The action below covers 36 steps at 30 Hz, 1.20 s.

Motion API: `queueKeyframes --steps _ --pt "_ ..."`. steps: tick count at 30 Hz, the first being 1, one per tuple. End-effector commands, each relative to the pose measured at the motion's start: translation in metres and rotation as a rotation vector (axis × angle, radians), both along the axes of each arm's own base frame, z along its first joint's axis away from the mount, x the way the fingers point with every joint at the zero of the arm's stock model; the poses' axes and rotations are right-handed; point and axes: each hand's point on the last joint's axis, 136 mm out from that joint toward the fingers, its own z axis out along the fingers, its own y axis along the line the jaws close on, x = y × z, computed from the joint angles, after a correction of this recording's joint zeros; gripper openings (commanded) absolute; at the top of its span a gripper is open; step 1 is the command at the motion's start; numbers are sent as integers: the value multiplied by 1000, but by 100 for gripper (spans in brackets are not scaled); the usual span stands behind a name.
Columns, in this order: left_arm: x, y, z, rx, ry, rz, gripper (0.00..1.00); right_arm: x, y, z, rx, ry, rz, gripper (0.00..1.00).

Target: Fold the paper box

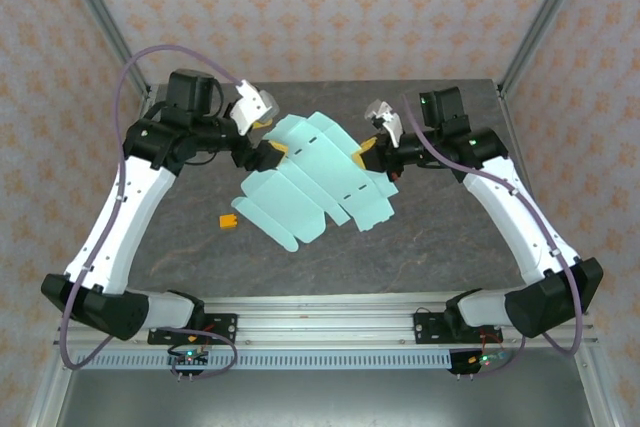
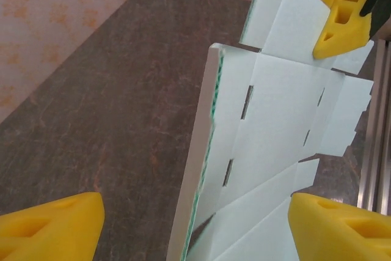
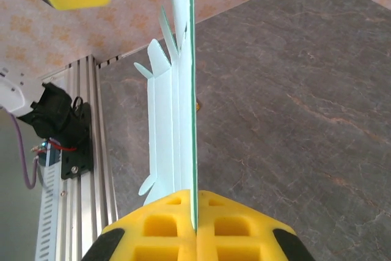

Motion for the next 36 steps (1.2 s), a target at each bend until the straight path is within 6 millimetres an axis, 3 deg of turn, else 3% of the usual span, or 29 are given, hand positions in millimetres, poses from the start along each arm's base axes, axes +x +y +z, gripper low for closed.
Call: queueKeyframes --steps 1,7,15,19,22,36 --pt "-9 -8 -6 66 15 -67 74 -9 1 4 -21 -19 38 0" --pt "-10 -23 -5 1 87 -110 33 -1 0 3 -38 -53 15 0" --pt "-15 -23 -7 -16 130 -102 1 6 -2 0 -65 -78 -5 1" --pt "-18 -22 -12 -26 147 -90 0 7 -2 6 -56 -104 -16 16" --pt "-20 -22 -13 -50 160 -89 0 9 -5 5 -68 -122 -37 19" --pt "-20 -23 -13 -76 178 -96 0 13 1 -6 -50 -88 -17 22"
